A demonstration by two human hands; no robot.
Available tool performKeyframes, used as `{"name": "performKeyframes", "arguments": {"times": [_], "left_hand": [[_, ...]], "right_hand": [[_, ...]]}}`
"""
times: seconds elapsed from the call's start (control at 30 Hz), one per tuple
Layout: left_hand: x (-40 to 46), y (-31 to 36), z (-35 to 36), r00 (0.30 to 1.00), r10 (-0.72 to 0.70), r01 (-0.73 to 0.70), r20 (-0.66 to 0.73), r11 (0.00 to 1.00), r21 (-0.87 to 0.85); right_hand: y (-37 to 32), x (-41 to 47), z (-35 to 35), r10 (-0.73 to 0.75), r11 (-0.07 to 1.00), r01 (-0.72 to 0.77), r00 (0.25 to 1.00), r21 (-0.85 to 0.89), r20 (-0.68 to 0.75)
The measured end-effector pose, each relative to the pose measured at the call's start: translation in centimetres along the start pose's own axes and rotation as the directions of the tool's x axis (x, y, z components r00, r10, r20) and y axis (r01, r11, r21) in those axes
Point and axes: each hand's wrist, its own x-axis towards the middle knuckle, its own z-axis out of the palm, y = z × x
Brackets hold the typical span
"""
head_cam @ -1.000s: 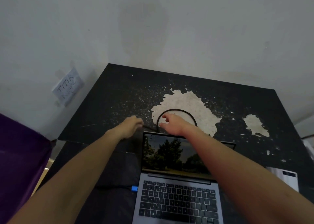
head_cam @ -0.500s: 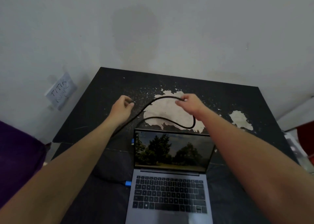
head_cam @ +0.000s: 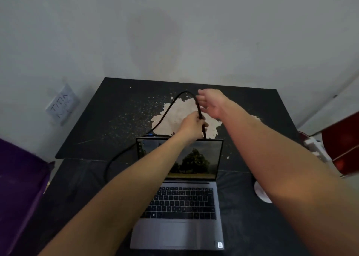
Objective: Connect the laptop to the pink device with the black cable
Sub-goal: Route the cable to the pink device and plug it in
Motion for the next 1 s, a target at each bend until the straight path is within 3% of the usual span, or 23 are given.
{"name": "performKeyframes", "arguments": {"times": [0.13,0.23,0.4,0.57,0.8,1.0], "left_hand": [[0.7,2.5,0.6,0.999,-0.041,0.032,-0.027,0.960,-0.277],[1.1,5.4,1.7,0.998,-0.067,0.067,0.018,0.847,-0.527],[0.4,7.4,5.2,0.991,-0.101,0.131,0.084,0.701,-0.701],[-1.8,5.3,8.9,0.989,-0.134,0.149,0.068,0.804,-0.575],[-5.7,4.8,10.8,0.989,-0.128,0.149,0.076,0.859,-0.491],[-10.4,5.0,13.7,0.977,-0.195,0.210,0.083,0.940,-0.267]], "right_hand": [[5.1,-1.9,-5.9,-0.027,0.980,0.045,0.995,-0.194,0.096],[8.5,-4.2,-9.4,-0.036,0.972,0.075,0.984,-0.223,0.176],[10.2,-7.0,-13.9,-0.307,0.903,0.302,0.951,-0.305,0.034],[8.7,-9.7,-15.6,-0.433,0.839,0.364,0.897,-0.404,-0.092],[8.4,-13.8,-16.1,-0.145,0.933,0.098,0.983,-0.347,-0.113],[11.5,-18.2,-15.7,-0.100,0.926,0.073,0.993,-0.371,-0.056]]}}
